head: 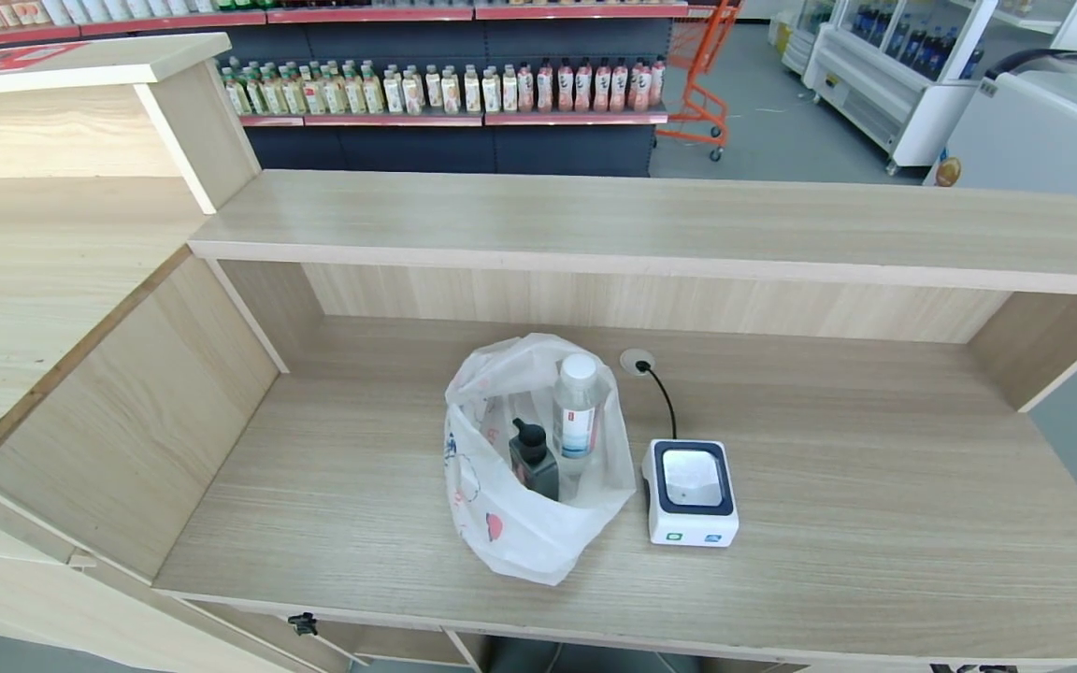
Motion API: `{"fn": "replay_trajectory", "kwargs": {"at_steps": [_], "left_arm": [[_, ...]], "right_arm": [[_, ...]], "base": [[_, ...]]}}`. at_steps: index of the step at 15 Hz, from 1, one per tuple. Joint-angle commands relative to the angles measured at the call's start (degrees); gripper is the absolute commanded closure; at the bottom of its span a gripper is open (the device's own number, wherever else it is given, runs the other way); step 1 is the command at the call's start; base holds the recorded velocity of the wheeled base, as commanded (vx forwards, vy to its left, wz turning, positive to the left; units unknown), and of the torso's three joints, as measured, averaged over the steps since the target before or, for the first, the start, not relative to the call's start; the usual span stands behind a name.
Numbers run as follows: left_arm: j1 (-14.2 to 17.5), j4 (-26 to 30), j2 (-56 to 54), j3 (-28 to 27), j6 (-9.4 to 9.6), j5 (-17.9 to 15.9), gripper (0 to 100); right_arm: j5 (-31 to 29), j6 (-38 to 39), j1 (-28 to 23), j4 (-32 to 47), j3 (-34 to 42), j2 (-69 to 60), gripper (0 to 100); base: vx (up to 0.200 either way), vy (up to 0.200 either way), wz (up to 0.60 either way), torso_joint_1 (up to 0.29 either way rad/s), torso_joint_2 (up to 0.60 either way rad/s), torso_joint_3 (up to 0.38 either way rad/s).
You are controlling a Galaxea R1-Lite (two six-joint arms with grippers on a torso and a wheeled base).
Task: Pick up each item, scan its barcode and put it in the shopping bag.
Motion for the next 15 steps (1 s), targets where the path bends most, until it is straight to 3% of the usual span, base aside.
{"fn": "replay_trajectory", "kwargs": {"at_steps": [1,3,5,12,13,15], "left_arm": [[0.01,0.00,-0.02,0.00,0.02,0.00,0],[0.01,0.00,-0.02,0.00,0.02,0.00,0],[0.01,0.00,-0.02,0.00,0.02,0.00,0],[0.01,0.00,-0.02,0.00,0.02,0.00,0],[0.01,0.00,-0.02,0.00,0.02,0.00,0],[0.01,0.00,-0.02,0.00,0.02,0.00,0]], "right_arm": [[-2.54,-2.27,-4.80,4.91,2.26,-18.87,0],[-3.68,-2.71,-4.53,4.82,2.26,-21.33,0],[-9.57,-1.92,-4.53,8.07,1.73,-20.72,0],[-8.78,-2.97,-4.53,8.51,1.64,-21.33,0],[-8.78,-3.15,-4.53,8.51,1.64,-21.33,100],[-8.86,-2.54,-4.53,8.51,1.64,-21.33,100]], "base": [[0.000,0.000,0.00,0.000,0.00,0.000],[0.000,0.000,0.00,0.000,0.00,0.000],[0.000,0.000,0.00,0.000,0.00,0.000],[0.000,0.000,0.00,0.000,0.00,0.000],[0.000,0.000,0.00,0.000,0.00,0.000],[0.000,0.000,0.00,0.000,0.00,0.000]]}}
